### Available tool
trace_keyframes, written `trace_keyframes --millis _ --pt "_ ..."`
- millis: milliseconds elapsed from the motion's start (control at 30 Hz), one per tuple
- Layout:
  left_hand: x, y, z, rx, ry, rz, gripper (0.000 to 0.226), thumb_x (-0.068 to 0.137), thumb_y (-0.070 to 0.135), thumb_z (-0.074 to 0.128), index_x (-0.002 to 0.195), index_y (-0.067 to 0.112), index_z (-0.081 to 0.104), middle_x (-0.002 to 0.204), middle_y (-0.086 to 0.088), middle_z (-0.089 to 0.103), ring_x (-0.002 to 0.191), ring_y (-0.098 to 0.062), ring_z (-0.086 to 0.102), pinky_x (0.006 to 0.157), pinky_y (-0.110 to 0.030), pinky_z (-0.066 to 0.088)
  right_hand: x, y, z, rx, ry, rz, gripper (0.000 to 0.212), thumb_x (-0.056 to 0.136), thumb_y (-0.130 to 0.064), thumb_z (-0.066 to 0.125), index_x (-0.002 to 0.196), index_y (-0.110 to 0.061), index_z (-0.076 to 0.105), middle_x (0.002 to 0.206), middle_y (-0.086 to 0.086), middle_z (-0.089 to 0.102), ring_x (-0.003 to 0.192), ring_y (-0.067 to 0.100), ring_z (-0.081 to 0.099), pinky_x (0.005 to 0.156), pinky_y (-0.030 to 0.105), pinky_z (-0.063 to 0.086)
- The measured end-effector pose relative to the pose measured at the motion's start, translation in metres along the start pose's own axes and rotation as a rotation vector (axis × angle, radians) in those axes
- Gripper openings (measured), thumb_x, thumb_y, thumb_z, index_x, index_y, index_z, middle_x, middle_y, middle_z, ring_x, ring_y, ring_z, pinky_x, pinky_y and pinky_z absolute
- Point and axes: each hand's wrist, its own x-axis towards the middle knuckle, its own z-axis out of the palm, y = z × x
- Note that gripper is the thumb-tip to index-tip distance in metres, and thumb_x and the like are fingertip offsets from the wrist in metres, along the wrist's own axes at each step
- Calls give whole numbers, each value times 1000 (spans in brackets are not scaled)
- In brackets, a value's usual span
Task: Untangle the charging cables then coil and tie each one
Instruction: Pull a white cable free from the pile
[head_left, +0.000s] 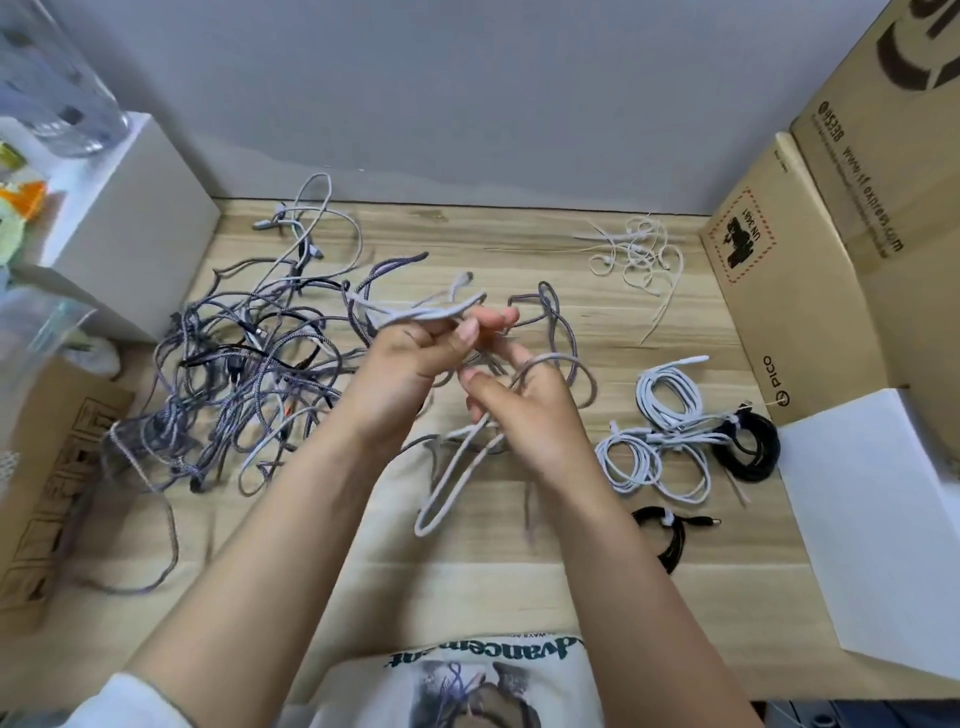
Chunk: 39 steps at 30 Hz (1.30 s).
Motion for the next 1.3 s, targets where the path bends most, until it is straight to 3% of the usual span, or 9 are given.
trace_keyframes --millis 133,333,467,600,800,900,967,1133,1300 --pt "-11 -2 -1 64 -40 -14 13 79 17 64 79 21 76 106 7 71 85 -15 62 45 -21 42 -5 6 3 -123 -24 36 24 79 -32 56 56 -23 57 46 -9 48 49 4 42 57 24 32" --pt "-32 -1 -4 -2 -190 -54 84 61 60 75 118 0 56 125 -7 62 121 -18 55 95 -26 48 -10 12 0 -15 40 55 39 93 -27 56 56 -20 47 41 -12 42 43 2 36 51 23 28" --pt "-29 9 -3 -313 -34 -245 76 64 69 57 108 6 61 119 -8 65 119 -20 57 108 -40 37 -17 14 0 -80 38 46 42 76 -49 54 50 -17 47 43 -5 42 42 5 35 51 25 27" --pt "-25 16 -25 -694 9 -202 56 44 34 92 87 16 62 95 4 65 89 -11 67 87 -34 51 -34 12 -8 -38 -77 52 44 76 -42 58 55 -3 52 42 0 37 38 5 30 42 15 24" --pt "-34 13 -49 -897 119 -63 33 47 10 89 66 14 61 67 6 59 63 -7 62 63 -33 56 -44 -3 -32 423 92 57 31 67 -26 66 43 -18 49 32 -4 35 28 6 29 34 15 25" --pt "-38 9 -47 -755 232 -132 49 31 6 93 69 13 63 58 9 57 50 -3 58 52 -27 55 -45 -4 -36 364 104 75 42 70 -36 60 35 -19 43 33 -5 36 30 6 30 35 14 26" --pt "-44 4 -34 -542 218 -189 33 57 11 80 83 14 59 53 8 52 43 -2 53 45 -20 52 -46 1 -30 252 36 104 41 71 -41 59 40 -20 43 39 -4 40 35 6 33 36 12 25" --pt "-64 -5 -14 -168 -162 -281 11 66 28 74 72 21 67 52 4 48 41 -7 50 43 -19 48 -47 14 -11 197 -109 166 30 87 -39 61 69 -17 55 62 7 53 48 13 47 36 12 27" --pt "-69 -8 -10 0 -311 -462 14 75 19 62 64 19 70 48 1 50 39 -9 51 43 -20 49 -44 14 -1 329 -109 237 73 32 -71 82 82 -20 62 62 14 52 64 22 39 53 35 28"
